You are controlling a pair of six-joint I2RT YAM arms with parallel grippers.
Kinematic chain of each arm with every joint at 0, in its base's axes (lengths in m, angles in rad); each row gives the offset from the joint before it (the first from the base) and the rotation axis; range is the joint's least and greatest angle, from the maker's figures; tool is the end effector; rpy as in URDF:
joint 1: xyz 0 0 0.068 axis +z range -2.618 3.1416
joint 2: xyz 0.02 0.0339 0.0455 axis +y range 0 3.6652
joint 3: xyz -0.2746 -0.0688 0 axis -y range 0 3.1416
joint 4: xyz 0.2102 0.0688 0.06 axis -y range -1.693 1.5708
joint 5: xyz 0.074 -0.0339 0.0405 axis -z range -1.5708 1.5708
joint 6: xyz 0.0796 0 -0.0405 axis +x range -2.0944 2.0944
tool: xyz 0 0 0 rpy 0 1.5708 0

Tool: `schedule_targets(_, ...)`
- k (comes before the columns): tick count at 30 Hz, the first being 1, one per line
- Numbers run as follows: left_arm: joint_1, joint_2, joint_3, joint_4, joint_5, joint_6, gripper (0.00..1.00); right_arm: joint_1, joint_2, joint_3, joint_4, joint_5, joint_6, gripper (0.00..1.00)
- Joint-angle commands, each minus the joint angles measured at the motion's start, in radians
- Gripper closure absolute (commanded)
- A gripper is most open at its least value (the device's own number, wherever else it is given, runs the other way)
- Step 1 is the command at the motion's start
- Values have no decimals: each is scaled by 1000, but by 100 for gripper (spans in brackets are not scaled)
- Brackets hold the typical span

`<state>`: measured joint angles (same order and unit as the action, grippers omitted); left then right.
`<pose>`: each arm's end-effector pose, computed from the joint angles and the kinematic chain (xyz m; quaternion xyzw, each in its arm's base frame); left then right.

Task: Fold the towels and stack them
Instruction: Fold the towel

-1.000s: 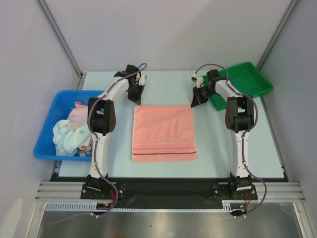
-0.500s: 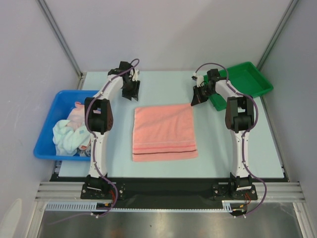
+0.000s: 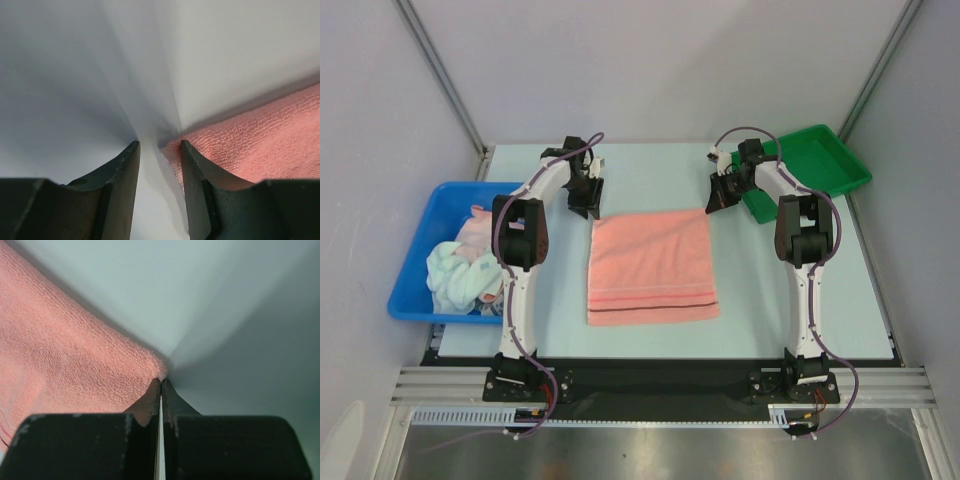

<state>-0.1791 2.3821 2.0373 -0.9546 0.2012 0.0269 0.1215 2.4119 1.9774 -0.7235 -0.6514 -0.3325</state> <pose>0.4675 -0.1008 0.1416 0.1149 0.9792 -0.1095 0.1266 0.4862 0.1080 0.1367 -0.2726 0.8888 0.2910 0.2261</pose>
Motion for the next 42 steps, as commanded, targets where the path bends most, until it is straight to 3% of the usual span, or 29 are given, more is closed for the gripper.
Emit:
schedule_targets(1, -5, -24, -20, -6, 36, 7, 55, -8, -20, 32, 19, 41, -11, 100)
schedule_targets(7, 26, -60, 49, -26, 23, -80, 53, -8, -20, 32, 13, 44, -13, 100)
schedule_targets(12, 17, -133, 31, 20, 144, -97, 53, -8, -23, 34, 10, 44, -11, 100)
schedule_targets(16, -8, -121, -18, 20, 149, -82, 63, -8, -27, 31, 12, 39, -11, 100)
schedule_targets(20, -22, -95, -90, 30, 101, -94, 65, -8, -31, 31, 9, 36, -13, 100)
schedule_targets(34, -23, -81, -69, 63, -81, -110, 52, -14, -23, 26, 9, 33, -20, 100)
schedule_targets(42, -25, -84, -54, 56, -62, -85, 50, -16, -22, 26, 6, 33, -23, 100)
